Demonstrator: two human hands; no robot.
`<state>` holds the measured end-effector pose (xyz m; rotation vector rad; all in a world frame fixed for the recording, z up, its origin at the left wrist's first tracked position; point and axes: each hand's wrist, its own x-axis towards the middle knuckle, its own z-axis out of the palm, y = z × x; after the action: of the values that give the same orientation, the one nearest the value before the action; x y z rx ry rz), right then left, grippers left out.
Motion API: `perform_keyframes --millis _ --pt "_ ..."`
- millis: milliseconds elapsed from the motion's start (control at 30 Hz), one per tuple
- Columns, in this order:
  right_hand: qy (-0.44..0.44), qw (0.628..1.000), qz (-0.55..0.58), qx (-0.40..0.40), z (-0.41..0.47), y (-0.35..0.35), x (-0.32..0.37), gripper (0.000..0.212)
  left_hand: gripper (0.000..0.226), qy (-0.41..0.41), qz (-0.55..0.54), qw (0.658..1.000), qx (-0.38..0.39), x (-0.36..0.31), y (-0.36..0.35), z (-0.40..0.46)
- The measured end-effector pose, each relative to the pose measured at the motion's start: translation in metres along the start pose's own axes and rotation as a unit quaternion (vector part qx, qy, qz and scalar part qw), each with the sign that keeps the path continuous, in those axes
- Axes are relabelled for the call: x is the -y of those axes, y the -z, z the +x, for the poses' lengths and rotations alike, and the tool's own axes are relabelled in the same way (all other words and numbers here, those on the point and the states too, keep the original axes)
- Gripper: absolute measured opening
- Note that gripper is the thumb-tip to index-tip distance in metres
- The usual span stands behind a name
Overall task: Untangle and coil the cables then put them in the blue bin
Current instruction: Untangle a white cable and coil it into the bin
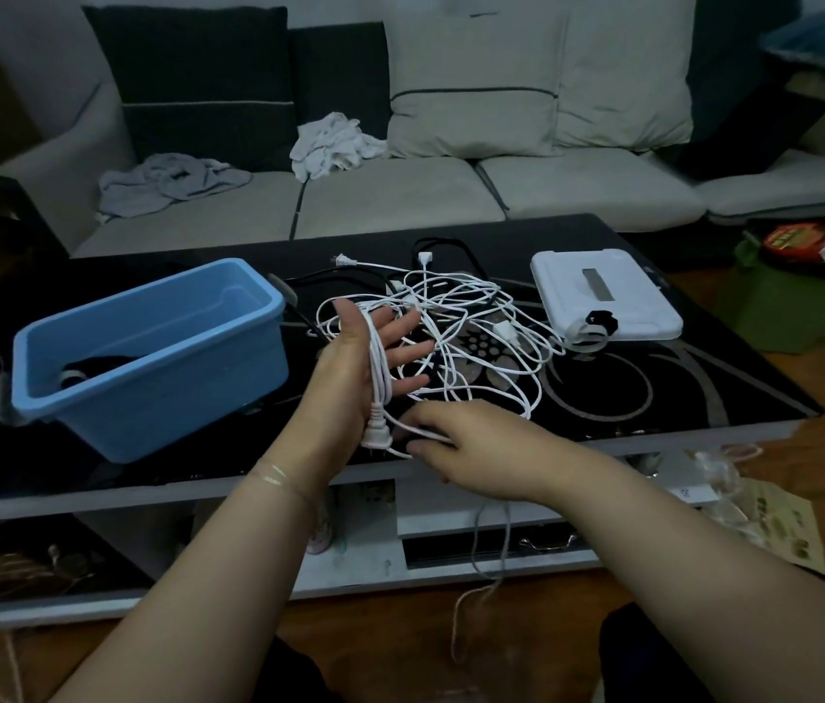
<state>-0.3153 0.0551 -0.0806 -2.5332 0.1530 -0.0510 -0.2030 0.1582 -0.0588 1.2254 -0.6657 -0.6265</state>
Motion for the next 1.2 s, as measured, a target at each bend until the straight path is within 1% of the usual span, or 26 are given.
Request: perform_keyframes --millis 67,100,133,167,233,267,300,333,367,400,467,500,633,700,767,833,900,1000,1067,1100,1200 --pt "0.0 0.999 0.026 -0.022 -0.001 0.006 0.002 0.015 0.113 -0.017 0.067 0.998 0.001 0.004 0.0 0.0" --pt "-0.001 0.999 0.033 -0.031 -0.001 0.009 0.001 0.011 0.113 -0.028 0.113 0.993 0.006 0.006 0.001 0.0" --pt "-0.001 0.998 0.046 -0.038 -0.001 0.013 0.0 0.008 0.109 -0.043 0.176 0.983 0.012 0.009 0.003 -0.002" --pt "-0.002 0.996 0.077 -0.041 -0.002 0.016 -0.001 0.006 0.104 -0.057 0.252 0.966 0.024 0.01 0.004 -0.005" --pt "0.005 0.979 0.198 -0.045 -0.005 0.023 -0.003 0.007 0.099 -0.065 0.413 0.906 0.06 0.011 0.007 -0.011" --pt "0.012 0.964 0.259 -0.055 -0.006 0.027 -0.004 0.009 0.089 -0.061 0.472 0.876 0.073 0.01 0.007 -0.013" --pt "0.018 0.95 0.304 -0.071 -0.008 0.033 -0.005 0.011 0.076 -0.057 0.516 0.851 0.08 0.01 0.006 -0.013" --pt "0.021 0.938 0.333 -0.091 -0.009 0.039 -0.008 0.013 0.066 -0.054 0.543 0.833 0.088 0.01 0.004 -0.014" --pt "0.021 0.929 0.353 -0.11 -0.01 0.044 -0.01 0.013 0.056 -0.05 0.551 0.827 0.098 0.009 0.002 -0.013" --pt "0.019 0.923 0.364 -0.127 -0.011 0.048 -0.013 0.011 0.045 -0.042 0.538 0.834 0.116 0.01 0.0 -0.013" --pt "0.018 0.916 0.369 -0.158 -0.011 0.053 -0.019 0.008 0.024 -0.025 0.482 0.862 0.157 0.01 -0.005 -0.015" --pt "0.02 0.912 0.372 -0.174 -0.01 0.053 -0.021 0.008 0.019 -0.016 0.455 0.874 0.169 0.009 -0.008 -0.016" --pt "0.038 0.894 0.384 -0.226 -0.004 0.047 -0.024 0.01 0.022 0.013 0.373 0.906 0.2 0.008 -0.019 -0.022" --pt "0.04 0.895 0.373 -0.243 -0.001 0.045 -0.026 0.011 0.022 0.034 0.334 0.917 0.216 0.005 -0.023 -0.025" --pt "0.037 0.9 0.353 -0.253 0.001 0.043 -0.028 0.012 0.026 0.032 0.309 0.923 0.227 0.002 -0.026 -0.028" --pt "0.027 0.903 0.341 -0.26 0.004 0.041 -0.029 0.012 0.03 0.018 0.28 0.935 0.218 0.0 -0.028 -0.029" --pt "0.017 0.903 0.338 -0.266 0.007 0.038 -0.031 0.011 0.038 0.009 0.242 0.95 0.198 -0.001 -0.027 -0.029" --pt "0.002 0.902 0.344 -0.26 0.013 0.032 -0.032 0.017 0.049 0.008 0.171 0.97 0.174 -0.001 -0.023 -0.028" --pt "-0.007 0.905 0.352 -0.237 0.015 0.026 -0.03 0.021 0.056 -0.005 0.133 0.976 0.169 -0.001 -0.02 -0.027" --pt "-0.012 0.912 0.345 -0.221 0.016 0.022 -0.029 0.022 0.057 -0.012 0.112 0.98 0.164 -0.001 -0.018 -0.026" --pt "-0.033 0.927 0.322 -0.19 0.019 0.007 -0.024 0.023 0.044 -0.021 0.04 0.988 0.151 -0.002 -0.013 -0.023"
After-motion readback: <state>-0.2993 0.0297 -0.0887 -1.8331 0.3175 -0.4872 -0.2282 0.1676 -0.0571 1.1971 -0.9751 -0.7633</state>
